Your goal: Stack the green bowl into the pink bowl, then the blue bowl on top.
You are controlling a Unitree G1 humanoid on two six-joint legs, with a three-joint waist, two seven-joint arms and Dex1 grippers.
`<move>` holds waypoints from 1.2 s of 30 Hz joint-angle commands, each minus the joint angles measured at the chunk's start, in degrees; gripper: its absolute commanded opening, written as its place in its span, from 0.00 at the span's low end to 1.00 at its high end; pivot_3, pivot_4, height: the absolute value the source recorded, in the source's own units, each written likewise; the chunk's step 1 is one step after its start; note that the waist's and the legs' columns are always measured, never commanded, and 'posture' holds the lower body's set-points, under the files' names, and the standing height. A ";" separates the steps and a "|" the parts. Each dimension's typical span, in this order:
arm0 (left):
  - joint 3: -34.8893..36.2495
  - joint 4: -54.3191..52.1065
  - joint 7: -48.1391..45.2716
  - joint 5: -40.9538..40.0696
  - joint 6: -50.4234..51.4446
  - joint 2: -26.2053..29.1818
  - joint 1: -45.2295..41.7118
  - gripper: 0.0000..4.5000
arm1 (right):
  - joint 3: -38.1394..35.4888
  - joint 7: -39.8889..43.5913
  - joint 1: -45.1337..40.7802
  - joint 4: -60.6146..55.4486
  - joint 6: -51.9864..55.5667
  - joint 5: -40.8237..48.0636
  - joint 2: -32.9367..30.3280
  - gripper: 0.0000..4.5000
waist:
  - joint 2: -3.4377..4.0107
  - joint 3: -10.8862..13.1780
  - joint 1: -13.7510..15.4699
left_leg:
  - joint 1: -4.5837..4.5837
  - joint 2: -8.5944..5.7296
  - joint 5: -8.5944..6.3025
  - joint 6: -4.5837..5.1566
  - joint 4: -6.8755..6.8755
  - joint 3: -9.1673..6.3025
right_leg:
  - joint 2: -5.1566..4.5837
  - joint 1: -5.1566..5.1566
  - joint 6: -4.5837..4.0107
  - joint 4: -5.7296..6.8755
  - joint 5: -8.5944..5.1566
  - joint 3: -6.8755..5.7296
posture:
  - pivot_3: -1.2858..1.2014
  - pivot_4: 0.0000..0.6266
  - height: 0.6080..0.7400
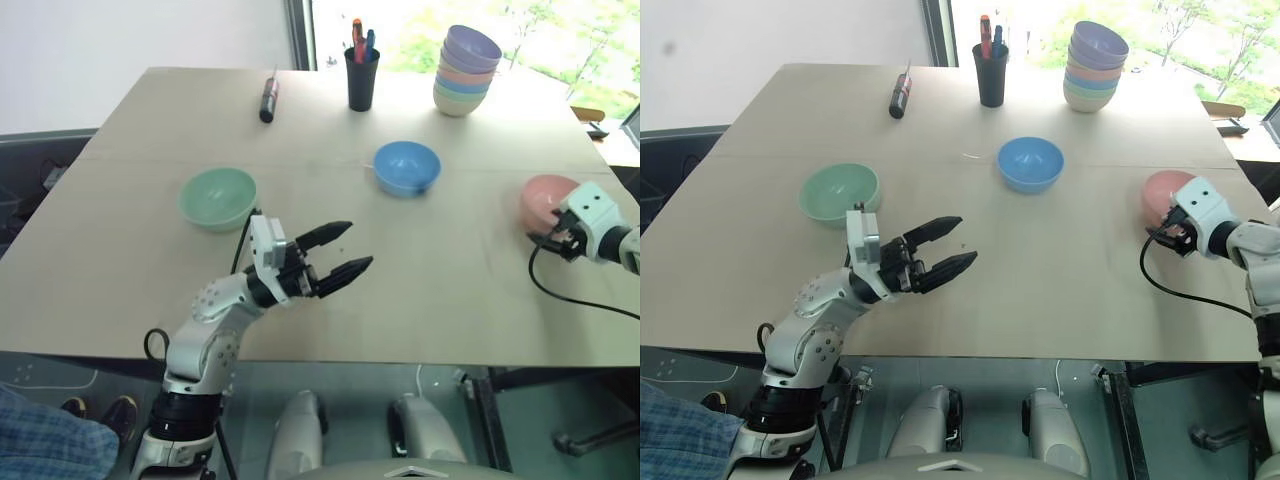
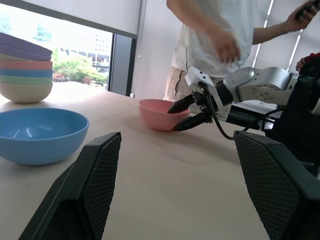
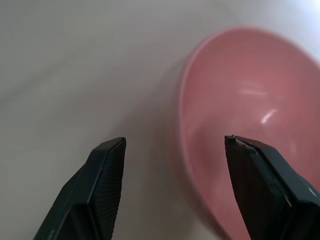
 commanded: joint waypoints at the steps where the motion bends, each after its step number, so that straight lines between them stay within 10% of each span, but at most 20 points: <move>1: -0.17 -3.42 0.61 0.14 -1.69 -0.05 0.72 0.84 | 1.52 3.46 -5.08 4.82 -0.14 -1.56 -1.25 0.69 | 0.01 0.00 -0.03 | 0.00 0.00 0.00 0.00 0.00 0.01 | 0.00 0.00 0.00 0.00 0.00 0.01 | 0.52 0.24 1.00; 9: 0.31 -4.58 2.03 0.51 -2.76 0.25 2.22 0.84 | 4.35 6.01 -11.59 14.98 -6.56 -5.03 -0.52 0.03 | 0.02 0.01 0.00 | 0.00 0.00 0.00 0.00 0.00 0.01 | -0.01 -0.01 0.00 0.00 0.00 0.00 | 0.52 0.24 1.00; 17: 0.16 -4.23 2.27 0.92 -3.94 0.87 2.96 0.84 | 5.43 6.82 -12.88 15.20 -12.88 -6.73 -0.19 0.03 | 0.02 0.01 -0.06 | 0.01 0.00 0.00 0.00 0.00 0.04 | -0.01 -0.01 0.00 0.01 0.00 0.01 | 0.52 0.24 1.00; 29: 3.18 1.34 1.45 1.90 -6.18 3.30 1.84 0.84 | 15.78 18.76 -5.11 -40.71 7.73 -4.83 1.84 0.03 | 0.19 0.01 0.20 | -0.05 0.05 0.01 -0.02 -0.03 0.04 | -0.01 -0.12 0.00 0.06 0.00 -0.03 | 0.52 0.24 1.00; 36: 3.06 2.78 1.09 2.43 -6.83 3.32 0.48 0.84 | 27.85 17.62 -4.49 -50.66 11.19 -11.94 6.25 0.03 | 0.14 -0.01 0.40 | -0.08 0.05 0.00 -0.01 0.02 0.02 | -0.02 -0.12 -0.02 0.05 -0.01 -0.07 | 0.52 0.24 1.00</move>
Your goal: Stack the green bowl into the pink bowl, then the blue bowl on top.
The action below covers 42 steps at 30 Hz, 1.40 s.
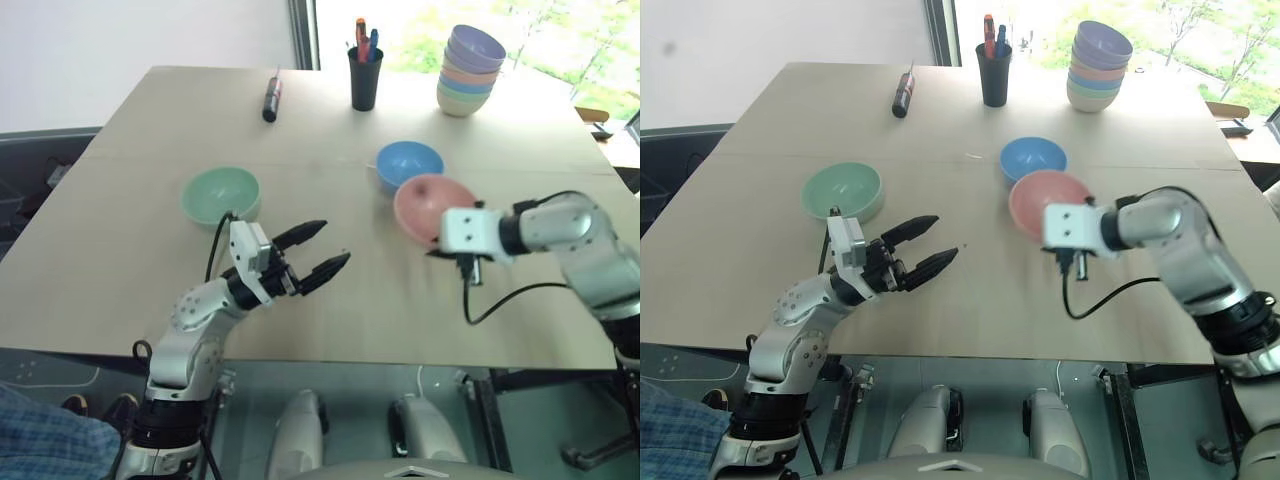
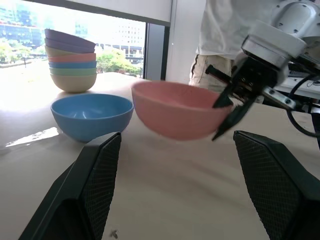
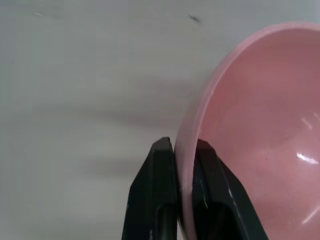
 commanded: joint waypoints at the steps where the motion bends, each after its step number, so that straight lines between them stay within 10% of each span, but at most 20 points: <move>1: 0.50 -0.69 -0.11 -0.12 -1.34 -0.09 -0.78 0.84 | 3.75 -1.55 -1.57 -2.35 0.48 -4.42 2.16 0.03 | 0.00 0.00 -0.11 | 0.00 0.00 0.00 0.00 0.00 0.00 | 0.00 0.00 0.00 0.00 0.00 0.00 | 0.52 0.24 1.00; 5: 0.06 -1.51 0.33 0.15 -1.39 -0.32 -0.59 0.84 | 6.12 -1.55 -2.96 -0.50 0.31 -6.96 4.00 0.03 | 0.00 0.00 -0.27 | 0.01 0.00 0.00 0.00 0.01 -0.01 | 0.01 0.00 0.00 0.01 0.00 0.00 | 0.52 0.24 1.00; 17: 0.17 -3.31 1.15 -0.08 -1.12 0.27 0.61 0.84 | -1.05 3.68 -3.45 -6.48 7.15 -0.46 0.41 1.00 | -0.01 0.00 -0.27 | 0.01 0.00 0.00 0.00 0.01 -0.02 | 0.01 0.00 -0.01 0.01 0.00 -0.01 | 0.52 0.24 1.00; 30: -0.85 3.85 10.78 10.12 4.05 2.63 -8.91 0.84 | -34.11 -2.16 -7.65 -7.39 28.08 30.38 7.45 1.00 | -0.05 0.00 -0.04 | -0.01 -0.01 -0.01 0.01 0.00 -0.09 | 0.01 0.05 -0.02 0.00 0.01 -0.07 | 0.52 0.24 1.00; 42: -4.95 9.29 21.60 30.39 12.10 10.28 -22.55 0.84 | -43.55 -9.95 -2.82 -13.47 27.51 49.52 9.82 1.00 | -0.07 0.03 -0.34 | -0.06 -0.02 -0.01 0.01 -0.06 -0.06 | 0.01 0.00 0.00 -0.02 0.01 -0.04 | 0.52 0.24 1.00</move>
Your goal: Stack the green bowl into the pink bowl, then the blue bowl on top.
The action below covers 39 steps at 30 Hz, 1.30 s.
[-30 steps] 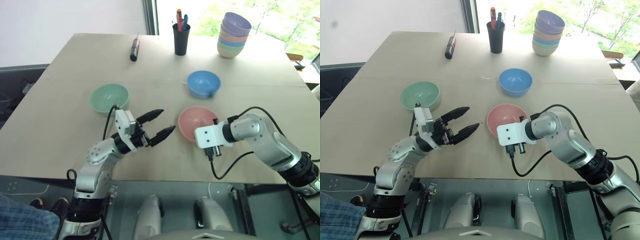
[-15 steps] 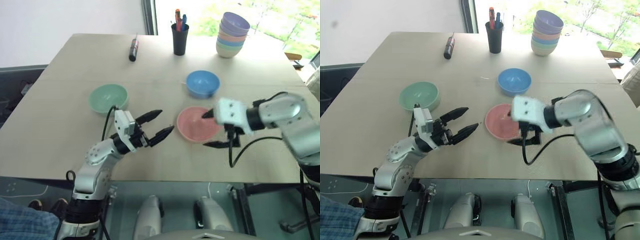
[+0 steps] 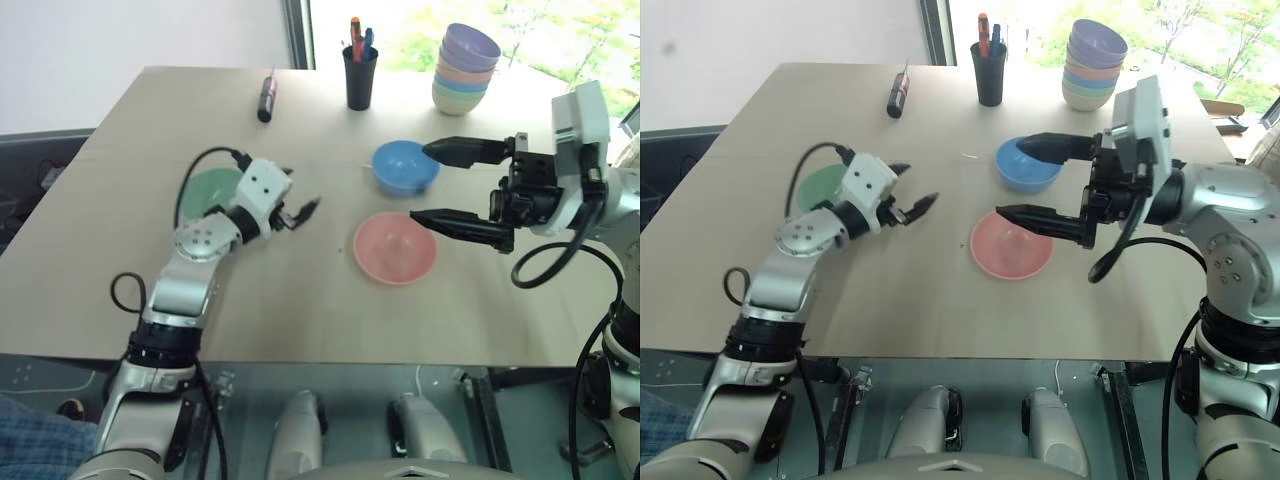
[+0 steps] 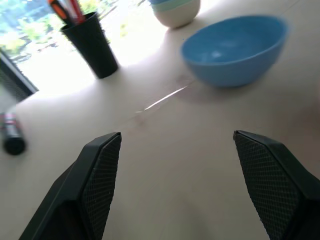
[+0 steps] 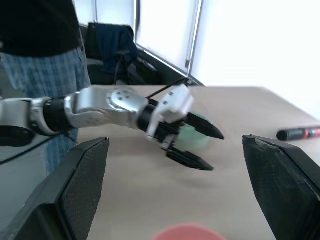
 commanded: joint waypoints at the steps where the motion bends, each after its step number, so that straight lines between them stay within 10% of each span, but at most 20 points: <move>1: 0.12 -2.51 1.18 1.61 4.19 0.44 -1.03 0.84 | -2.13 -1.32 2.49 -1.73 -1.76 2.91 -3.59 1.00 | -0.01 0.01 0.19 | -0.01 0.00 0.00 0.00 0.00 0.00 | 0.00 0.00 0.00 0.00 0.00 -0.01 | 0.52 0.24 1.00; 16: 6.55 -15.35 2.76 2.44 18.19 5.05 7.43 0.84 | -3.57 -1.58 11.10 1.19 -8.52 5.45 -13.25 1.00 | -0.05 0.03 -0.01 | 0.03 0.01 0.00 0.00 0.00 -0.02 | 0.00 0.01 0.00 0.03 0.00 0.00 | 0.52 0.24 1.00; 39: 5.44 -7.57 3.60 4.59 18.54 7.11 10.98 0.84 | -2.52 -3.49 12.08 3.01 -11.48 7.64 -15.83 1.00 | -0.13 0.07 0.11 | 0.01 0.01 0.00 0.00 0.00 -0.03 | -0.02 0.00 0.00 0.02 0.00 -0.01 | 0.52 0.24 1.00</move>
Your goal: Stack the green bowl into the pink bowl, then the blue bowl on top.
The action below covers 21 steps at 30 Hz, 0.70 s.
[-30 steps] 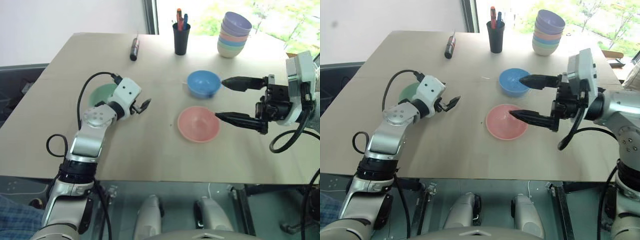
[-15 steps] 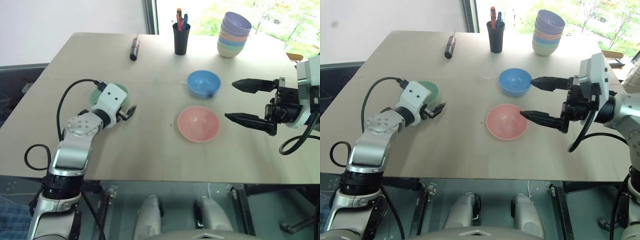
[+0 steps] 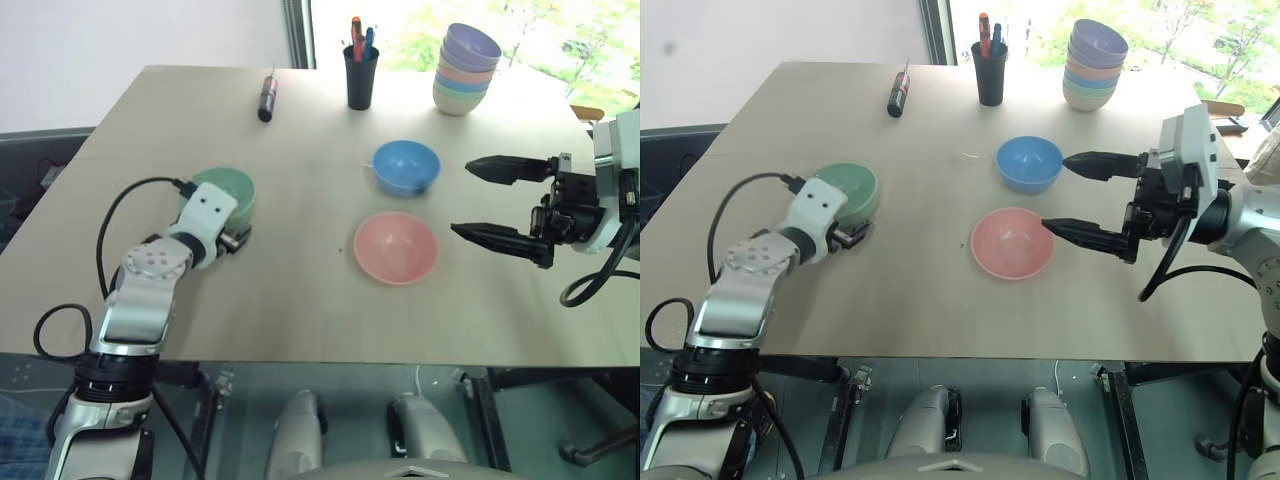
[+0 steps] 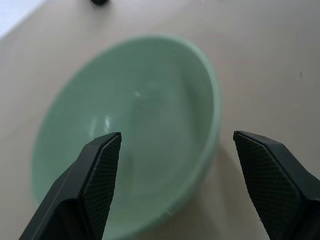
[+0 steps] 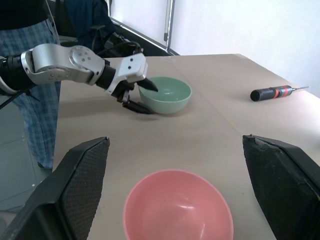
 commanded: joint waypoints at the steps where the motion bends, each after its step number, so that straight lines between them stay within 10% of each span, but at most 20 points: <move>1: 0.36 -0.65 -0.24 0.38 -1.17 0.83 -0.46 0.73 | -1.51 -0.60 0.04 -0.72 -1.28 1.41 -0.85 1.00 | 0.00 0.00 0.05 | 0.00 0.00 0.00 0.00 0.00 0.00 | 0.00 0.00 0.00 0.00 0.00 0.00 | 0.52 0.24 1.00; 10: 0.12 0.04 -1.01 0.05 -1.89 0.71 -1.03 0.02 | -0.95 -1.01 0.83 -0.72 -2.56 1.24 -0.88 1.00 | 0.00 0.00 0.04 | 0.00 0.00 0.00 0.00 0.00 0.00 | 0.00 0.00 0.00 0.00 0.00 0.00 | 0.52 0.24 1.00; 21: -0.98 8.40 -14.65 -5.23 -13.56 3.86 -7.76 0.01 | -0.34 -0.89 0.54 0.22 -3.35 1.18 -1.43 1.00 | -0.01 0.00 0.28 | -0.01 0.00 0.00 0.00 0.02 0.00 | -0.01 0.00 0.00 0.02 0.00 -0.02 | 0.52 0.24 1.00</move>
